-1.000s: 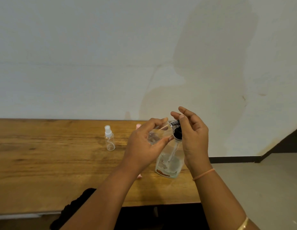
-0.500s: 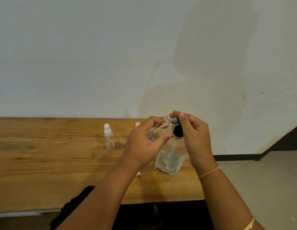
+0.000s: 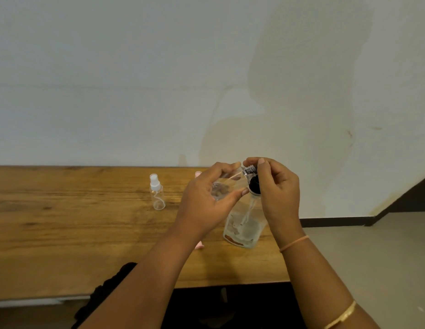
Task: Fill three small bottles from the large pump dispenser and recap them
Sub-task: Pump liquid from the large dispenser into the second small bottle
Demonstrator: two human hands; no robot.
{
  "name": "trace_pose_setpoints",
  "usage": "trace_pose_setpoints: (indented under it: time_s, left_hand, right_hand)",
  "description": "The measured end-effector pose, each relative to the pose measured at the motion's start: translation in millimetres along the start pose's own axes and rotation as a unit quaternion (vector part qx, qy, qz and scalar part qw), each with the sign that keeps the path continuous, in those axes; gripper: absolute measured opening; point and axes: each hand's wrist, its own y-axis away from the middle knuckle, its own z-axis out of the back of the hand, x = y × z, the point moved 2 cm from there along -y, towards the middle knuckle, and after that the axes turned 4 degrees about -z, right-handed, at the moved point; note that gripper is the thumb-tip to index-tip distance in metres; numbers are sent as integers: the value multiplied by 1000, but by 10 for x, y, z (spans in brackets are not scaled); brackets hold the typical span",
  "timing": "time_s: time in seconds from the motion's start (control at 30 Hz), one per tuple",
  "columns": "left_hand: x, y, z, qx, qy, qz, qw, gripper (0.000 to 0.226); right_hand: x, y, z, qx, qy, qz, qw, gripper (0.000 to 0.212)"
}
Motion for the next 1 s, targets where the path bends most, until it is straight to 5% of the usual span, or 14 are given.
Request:
trace_pose_setpoints:
  time_s: [0.3, 1.0]
  left_hand:
    - [-56, 2, 15, -10, -11, -20, 1000, 44]
    - [-62, -13, 4, -15, 12, 0, 1000, 40]
  right_hand:
    - [21, -52, 8, 1, 64, 62, 996, 23]
    - [9, -61, -6, 48, 62, 55, 995, 24]
